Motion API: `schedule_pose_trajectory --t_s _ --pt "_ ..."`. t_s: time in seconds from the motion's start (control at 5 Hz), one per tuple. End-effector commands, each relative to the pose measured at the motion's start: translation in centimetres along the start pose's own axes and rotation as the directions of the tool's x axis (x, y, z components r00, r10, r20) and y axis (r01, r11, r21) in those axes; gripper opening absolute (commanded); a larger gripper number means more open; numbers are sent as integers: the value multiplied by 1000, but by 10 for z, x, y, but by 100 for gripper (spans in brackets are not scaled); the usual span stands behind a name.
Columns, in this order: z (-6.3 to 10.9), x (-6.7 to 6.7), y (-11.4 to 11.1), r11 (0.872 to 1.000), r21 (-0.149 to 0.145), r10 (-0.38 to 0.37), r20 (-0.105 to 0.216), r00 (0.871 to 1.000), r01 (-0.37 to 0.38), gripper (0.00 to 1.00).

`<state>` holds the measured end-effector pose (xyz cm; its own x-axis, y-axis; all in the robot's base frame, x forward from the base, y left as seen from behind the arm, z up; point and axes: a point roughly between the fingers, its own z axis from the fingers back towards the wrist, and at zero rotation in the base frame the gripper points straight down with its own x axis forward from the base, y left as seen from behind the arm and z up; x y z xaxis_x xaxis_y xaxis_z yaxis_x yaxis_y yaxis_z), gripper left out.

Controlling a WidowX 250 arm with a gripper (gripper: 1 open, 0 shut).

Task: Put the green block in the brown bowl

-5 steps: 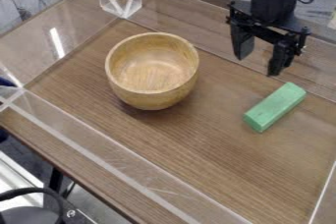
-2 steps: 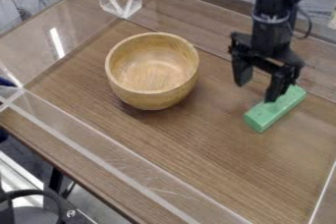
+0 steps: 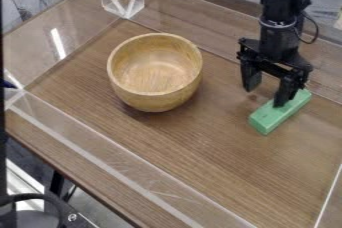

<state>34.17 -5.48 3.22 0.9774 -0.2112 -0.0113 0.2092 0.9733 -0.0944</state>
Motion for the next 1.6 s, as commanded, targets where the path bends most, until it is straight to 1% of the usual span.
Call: schedule_pose_trajectory --t_s 0.0,0.4,0.8,1.4 --pt "0 6 3 1000 6 1 22 1000 -1 100" --pt "-18 0 5 1000 1 5 -12 1000 -5 100" --pt "-25 -6 6 1000 -2 10 -50 999 -10 100" --pt "-28 -17 6 1000 -6 15 -105 994 -16 100"
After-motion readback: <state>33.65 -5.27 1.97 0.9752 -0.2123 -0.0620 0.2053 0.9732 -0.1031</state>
